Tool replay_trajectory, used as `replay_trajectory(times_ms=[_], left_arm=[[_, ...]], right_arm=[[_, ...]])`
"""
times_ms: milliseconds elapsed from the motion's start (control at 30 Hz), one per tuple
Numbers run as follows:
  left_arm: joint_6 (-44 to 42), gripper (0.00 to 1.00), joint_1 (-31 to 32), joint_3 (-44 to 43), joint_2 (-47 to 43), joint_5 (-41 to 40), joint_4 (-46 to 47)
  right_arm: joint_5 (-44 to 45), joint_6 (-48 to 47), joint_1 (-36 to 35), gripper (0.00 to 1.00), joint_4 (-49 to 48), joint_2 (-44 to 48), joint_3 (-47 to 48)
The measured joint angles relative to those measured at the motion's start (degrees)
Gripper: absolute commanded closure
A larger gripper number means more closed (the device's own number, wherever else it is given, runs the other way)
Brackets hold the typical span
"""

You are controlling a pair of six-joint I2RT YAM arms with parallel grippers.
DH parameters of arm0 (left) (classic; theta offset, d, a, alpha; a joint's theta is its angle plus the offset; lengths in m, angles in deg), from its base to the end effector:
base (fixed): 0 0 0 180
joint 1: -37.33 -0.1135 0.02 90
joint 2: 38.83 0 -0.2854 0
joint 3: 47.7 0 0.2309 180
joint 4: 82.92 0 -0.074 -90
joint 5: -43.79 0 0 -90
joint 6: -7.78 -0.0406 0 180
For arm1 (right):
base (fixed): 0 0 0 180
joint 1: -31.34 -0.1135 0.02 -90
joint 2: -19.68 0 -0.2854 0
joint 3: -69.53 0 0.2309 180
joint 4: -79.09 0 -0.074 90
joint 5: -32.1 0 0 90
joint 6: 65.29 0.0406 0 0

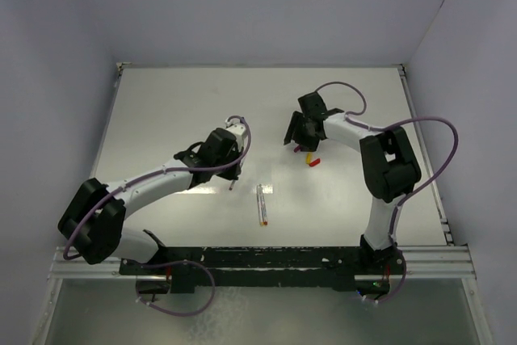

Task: Insert the pens into the pen caps

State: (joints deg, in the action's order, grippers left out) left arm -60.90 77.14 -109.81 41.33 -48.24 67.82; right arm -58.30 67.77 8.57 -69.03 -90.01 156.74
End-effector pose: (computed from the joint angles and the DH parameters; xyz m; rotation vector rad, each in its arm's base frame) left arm 0.2071 -0.1708 0.2389 0.3762 2.4165 -0.4487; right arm 0.3653 0.1536 0.2008 0.4525 2.5453 0.4592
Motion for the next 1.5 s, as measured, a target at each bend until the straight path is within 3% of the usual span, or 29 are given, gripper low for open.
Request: replay_trajectory(times_ms=[800,1100,1500], left_arm=[[0.11,1.00,-0.70,0.00,0.87,2.69,1.79],[0.13,1.00,-0.70,0.00,1.07,3.34,2.32],[0.57,1.00,-0.70,0.00,1.07,3.34,2.32]], right_arm=[[5.68,-4.11,-0.44,0.56,2.32,-1.75,1.90],[7.98,-4.96,-0.48,0.68,2.60,-2.47,2.58],[8.87,-7.10,-0.70,0.75,2.75,-3.30,3.26]])
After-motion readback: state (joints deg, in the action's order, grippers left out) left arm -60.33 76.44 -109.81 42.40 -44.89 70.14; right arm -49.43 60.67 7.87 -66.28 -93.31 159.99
